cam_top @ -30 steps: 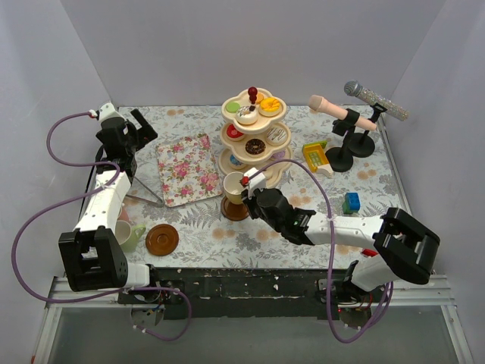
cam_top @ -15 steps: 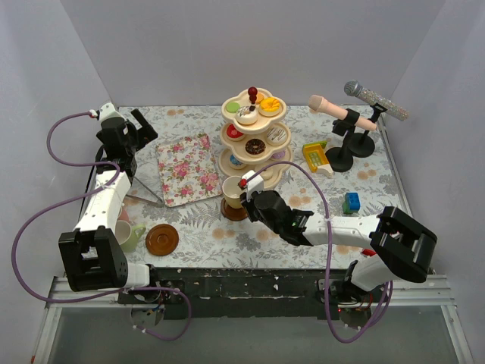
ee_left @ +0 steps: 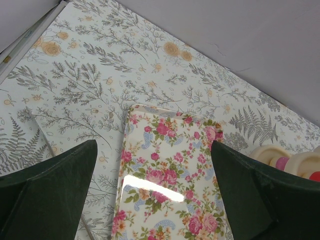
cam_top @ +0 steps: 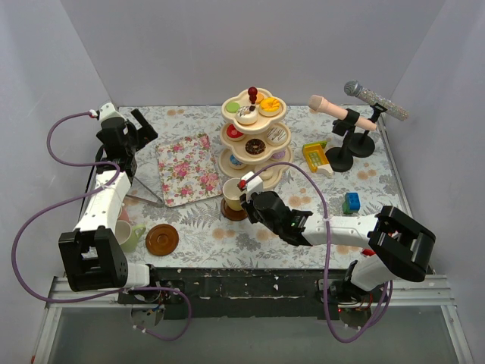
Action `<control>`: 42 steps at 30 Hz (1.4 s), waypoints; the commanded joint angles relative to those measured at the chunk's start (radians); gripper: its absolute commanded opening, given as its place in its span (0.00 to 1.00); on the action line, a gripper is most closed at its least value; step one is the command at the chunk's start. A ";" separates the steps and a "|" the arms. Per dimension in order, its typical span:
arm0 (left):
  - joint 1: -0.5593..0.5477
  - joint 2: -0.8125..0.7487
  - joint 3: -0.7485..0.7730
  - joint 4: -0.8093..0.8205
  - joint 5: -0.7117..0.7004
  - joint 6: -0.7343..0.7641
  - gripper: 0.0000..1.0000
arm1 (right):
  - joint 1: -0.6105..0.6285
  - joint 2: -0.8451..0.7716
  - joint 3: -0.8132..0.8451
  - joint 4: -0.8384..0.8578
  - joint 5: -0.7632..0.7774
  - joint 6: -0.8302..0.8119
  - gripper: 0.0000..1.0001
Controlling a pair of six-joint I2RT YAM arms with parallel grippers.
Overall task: Serve the afternoon tea
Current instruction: Place the cup on the coaster.
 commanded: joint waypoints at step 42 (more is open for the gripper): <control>0.005 -0.017 -0.013 0.015 0.018 -0.004 0.98 | 0.025 0.026 0.052 0.021 0.066 0.040 0.08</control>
